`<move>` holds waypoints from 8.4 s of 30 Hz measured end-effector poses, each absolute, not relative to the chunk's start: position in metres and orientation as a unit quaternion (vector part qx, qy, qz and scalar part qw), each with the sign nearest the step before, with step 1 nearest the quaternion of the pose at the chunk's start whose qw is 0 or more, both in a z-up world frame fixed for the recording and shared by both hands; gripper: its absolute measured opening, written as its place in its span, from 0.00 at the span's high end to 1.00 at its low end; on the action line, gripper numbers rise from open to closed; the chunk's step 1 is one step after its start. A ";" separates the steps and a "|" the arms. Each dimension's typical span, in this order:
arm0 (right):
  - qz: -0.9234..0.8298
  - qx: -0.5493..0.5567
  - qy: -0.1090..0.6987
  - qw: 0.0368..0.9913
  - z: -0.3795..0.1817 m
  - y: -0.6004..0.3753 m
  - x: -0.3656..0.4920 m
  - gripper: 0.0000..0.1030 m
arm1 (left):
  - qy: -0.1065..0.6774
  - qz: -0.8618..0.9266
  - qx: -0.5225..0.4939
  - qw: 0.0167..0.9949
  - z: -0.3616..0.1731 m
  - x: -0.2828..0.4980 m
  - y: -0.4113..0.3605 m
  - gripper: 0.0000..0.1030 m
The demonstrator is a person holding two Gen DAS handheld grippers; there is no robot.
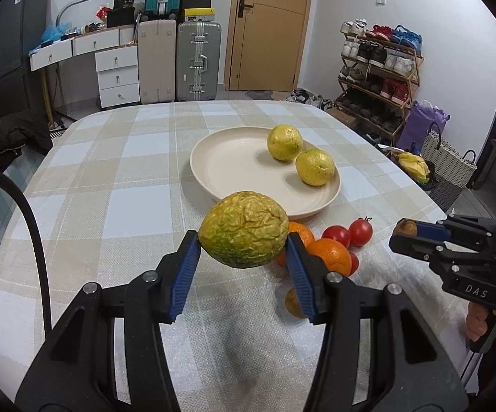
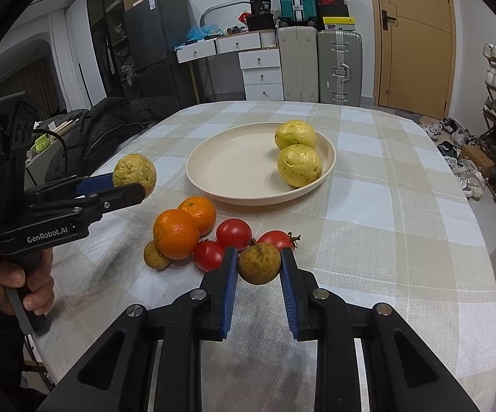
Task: Organize fruits
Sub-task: 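Lift and carry the citron and the pear toward the cream plate with both grippers, then lower both fruits onto the plate and open both grippers, then move the left gripper toward the small brown round fruit while the right gripper approaches a red tomato, then close the left gripper on the brown fruit while the right gripper closes on the tomato, then lift and carry the brown fruit and the tomato over the cream plate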
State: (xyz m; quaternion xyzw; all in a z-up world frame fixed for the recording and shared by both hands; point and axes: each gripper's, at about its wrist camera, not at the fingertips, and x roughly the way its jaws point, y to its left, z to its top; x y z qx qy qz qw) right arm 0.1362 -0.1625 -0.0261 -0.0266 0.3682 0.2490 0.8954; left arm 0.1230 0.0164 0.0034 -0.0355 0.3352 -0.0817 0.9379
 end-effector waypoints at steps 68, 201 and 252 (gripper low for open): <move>0.250 0.038 0.409 0.877 -0.035 -0.134 0.244 0.76 | 0.363 -0.054 -0.015 0.930 -0.014 0.210 -0.018 0.53; 0.239 -0.041 0.409 0.880 -0.039 -0.155 0.178 0.69 | 0.415 -0.153 -0.012 0.897 -0.025 0.112 -0.015 0.77; 0.283 0.013 0.342 0.896 -0.004 -0.153 0.171 0.69 | 0.319 -0.080 -0.039 0.944 0.012 0.138 0.003 0.77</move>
